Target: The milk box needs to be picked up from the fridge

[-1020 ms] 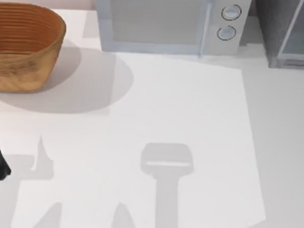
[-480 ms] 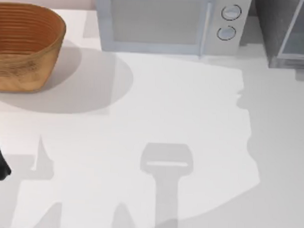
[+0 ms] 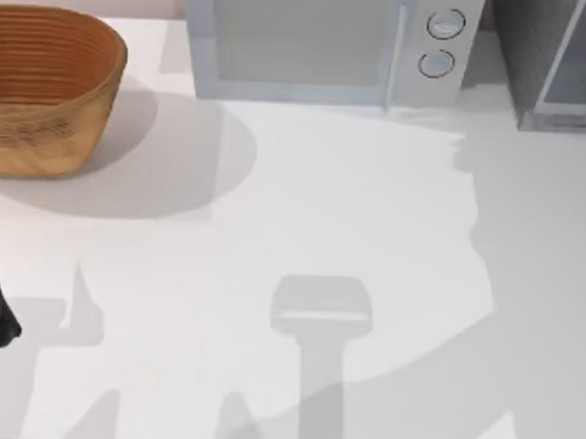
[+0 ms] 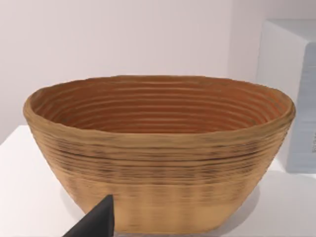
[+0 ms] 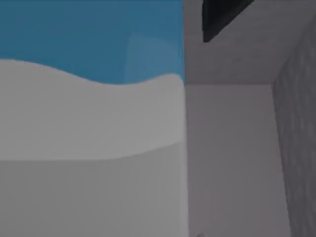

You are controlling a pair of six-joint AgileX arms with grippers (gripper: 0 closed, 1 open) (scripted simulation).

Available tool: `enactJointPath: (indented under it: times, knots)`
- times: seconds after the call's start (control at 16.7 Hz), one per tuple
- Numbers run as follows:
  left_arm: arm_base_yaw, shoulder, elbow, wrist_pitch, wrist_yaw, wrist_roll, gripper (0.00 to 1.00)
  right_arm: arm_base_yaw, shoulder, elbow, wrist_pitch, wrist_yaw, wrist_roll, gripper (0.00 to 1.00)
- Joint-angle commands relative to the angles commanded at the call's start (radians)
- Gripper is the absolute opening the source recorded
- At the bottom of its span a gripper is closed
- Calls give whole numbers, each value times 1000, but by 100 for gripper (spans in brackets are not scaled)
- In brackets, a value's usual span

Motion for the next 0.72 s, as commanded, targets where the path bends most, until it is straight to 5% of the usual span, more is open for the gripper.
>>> enactJointPath:
  times: [0.42,0.72]
  knots:
    - [0,0,0,0,0,0,100,10,40,75,-46,10,-1,100]
    - [0,0,0,0,0,0,100,10,40,75,-46,10,-1,62]
